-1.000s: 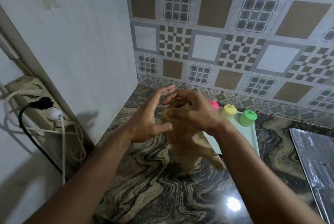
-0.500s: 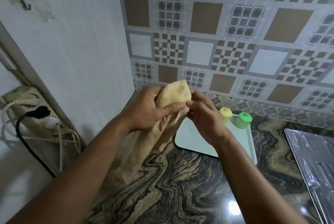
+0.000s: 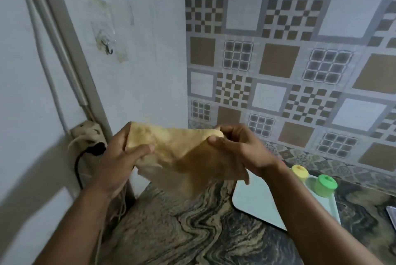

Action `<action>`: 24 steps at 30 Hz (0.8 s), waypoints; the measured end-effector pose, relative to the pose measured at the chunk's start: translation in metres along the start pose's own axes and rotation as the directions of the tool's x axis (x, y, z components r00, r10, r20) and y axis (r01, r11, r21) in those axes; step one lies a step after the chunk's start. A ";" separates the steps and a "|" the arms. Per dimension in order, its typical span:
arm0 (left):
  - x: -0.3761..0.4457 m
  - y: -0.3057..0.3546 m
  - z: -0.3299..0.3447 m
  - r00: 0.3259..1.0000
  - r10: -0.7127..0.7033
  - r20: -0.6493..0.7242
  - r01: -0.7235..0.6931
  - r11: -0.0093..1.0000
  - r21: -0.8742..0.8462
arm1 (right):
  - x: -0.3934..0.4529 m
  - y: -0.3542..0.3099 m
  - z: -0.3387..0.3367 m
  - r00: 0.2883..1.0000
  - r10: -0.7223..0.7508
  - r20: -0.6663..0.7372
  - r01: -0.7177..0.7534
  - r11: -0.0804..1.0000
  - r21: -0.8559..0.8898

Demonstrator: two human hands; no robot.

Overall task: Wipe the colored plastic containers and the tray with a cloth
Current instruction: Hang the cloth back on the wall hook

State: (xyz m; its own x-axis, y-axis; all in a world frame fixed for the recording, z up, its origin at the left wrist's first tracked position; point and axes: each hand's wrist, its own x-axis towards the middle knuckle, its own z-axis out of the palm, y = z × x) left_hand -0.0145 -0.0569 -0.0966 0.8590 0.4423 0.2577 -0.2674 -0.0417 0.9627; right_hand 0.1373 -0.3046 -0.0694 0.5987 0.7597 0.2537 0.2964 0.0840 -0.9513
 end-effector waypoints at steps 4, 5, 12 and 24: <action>-0.008 -0.007 -0.018 0.969 -0.139 0.203 0.165 0.980 -0.116 | 0.033 -0.040 0.010 0.973 -0.069 0.219 0.118 0.968 -0.221; -0.006 -0.004 -0.018 0.957 -0.153 0.245 0.186 0.975 -0.119 | 0.041 -0.048 0.013 0.962 -0.064 0.265 0.128 0.964 -0.231; 0.024 0.032 -0.011 0.922 -0.041 0.385 -0.001 0.994 0.108 | 0.096 -0.078 0.024 0.862 -0.027 0.506 0.197 0.937 -0.287; 0.057 0.090 -0.024 0.990 0.105 0.091 -0.121 0.972 0.200 | 0.170 -0.093 0.030 0.886 -0.049 0.460 0.119 0.985 -0.125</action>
State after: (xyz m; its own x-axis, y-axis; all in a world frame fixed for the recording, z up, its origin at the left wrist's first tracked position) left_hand -0.0003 -0.0139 0.0027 0.8625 0.3522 0.3634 -0.2767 -0.2731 0.9213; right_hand 0.1889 -0.1644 0.0574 0.1737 0.9662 0.1905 0.4566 0.0924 -0.8849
